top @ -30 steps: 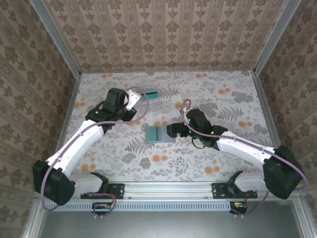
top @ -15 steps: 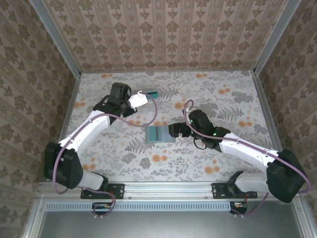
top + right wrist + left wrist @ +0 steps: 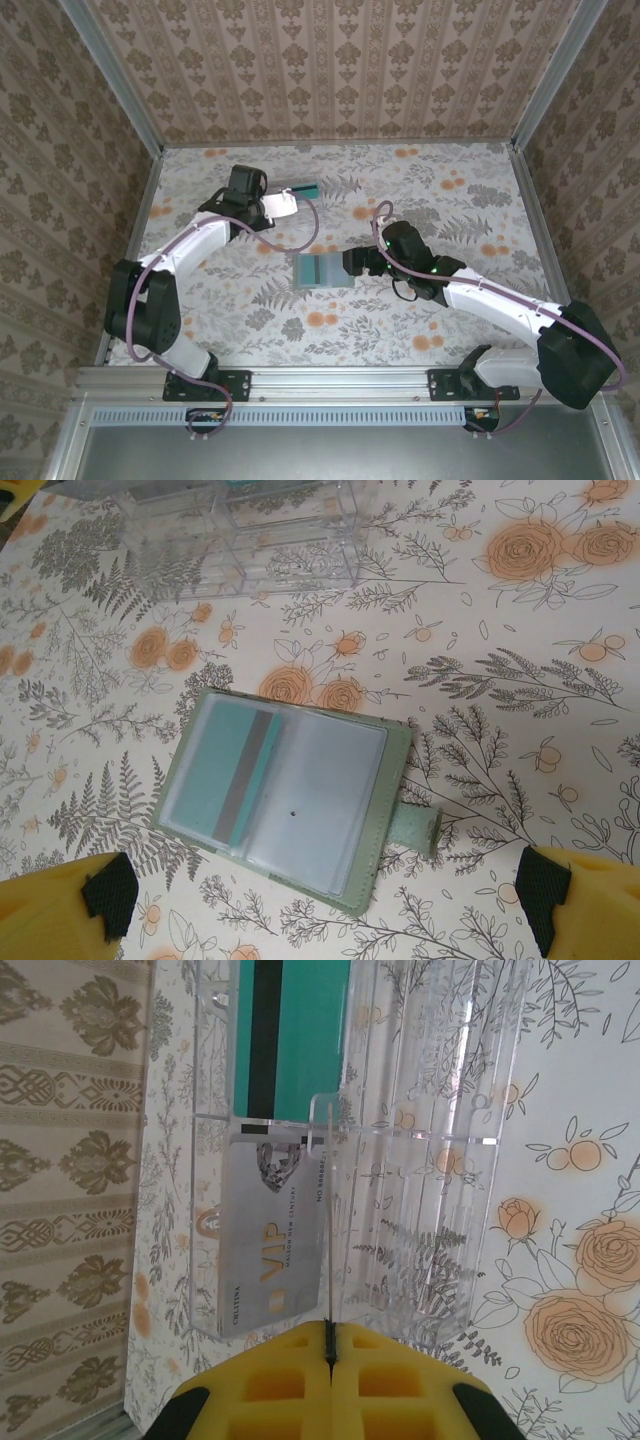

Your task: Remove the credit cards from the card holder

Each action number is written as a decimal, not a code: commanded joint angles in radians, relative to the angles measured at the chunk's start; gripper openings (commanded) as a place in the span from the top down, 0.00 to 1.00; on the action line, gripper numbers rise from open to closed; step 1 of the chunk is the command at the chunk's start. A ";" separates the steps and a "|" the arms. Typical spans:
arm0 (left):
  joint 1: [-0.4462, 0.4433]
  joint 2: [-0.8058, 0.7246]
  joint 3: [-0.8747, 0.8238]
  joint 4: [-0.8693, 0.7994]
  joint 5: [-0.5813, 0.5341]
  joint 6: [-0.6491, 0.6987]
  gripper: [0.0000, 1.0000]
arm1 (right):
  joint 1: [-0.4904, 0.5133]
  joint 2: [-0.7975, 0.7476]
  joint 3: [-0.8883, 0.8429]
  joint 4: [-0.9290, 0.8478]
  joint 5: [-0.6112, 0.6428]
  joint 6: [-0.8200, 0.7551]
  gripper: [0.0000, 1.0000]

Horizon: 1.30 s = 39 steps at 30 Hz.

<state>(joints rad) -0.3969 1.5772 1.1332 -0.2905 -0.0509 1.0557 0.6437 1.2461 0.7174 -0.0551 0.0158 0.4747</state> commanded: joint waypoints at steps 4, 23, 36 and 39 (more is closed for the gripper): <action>0.016 0.048 0.062 0.026 -0.004 0.041 1.00 | -0.007 0.001 -0.010 0.008 0.019 0.012 0.00; 0.058 0.153 0.111 0.080 -0.018 0.043 0.96 | -0.013 0.046 -0.002 0.015 0.003 0.014 0.00; 0.065 0.239 0.174 0.120 -0.105 0.024 0.83 | -0.015 0.044 -0.001 0.018 -0.007 0.013 0.00; 0.066 0.238 0.185 0.111 -0.100 0.010 0.83 | -0.016 0.046 -0.001 0.015 -0.007 0.013 0.00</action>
<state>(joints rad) -0.3397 1.8126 1.2819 -0.1818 -0.1368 1.0843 0.6342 1.2831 0.7162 -0.0513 0.0151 0.4751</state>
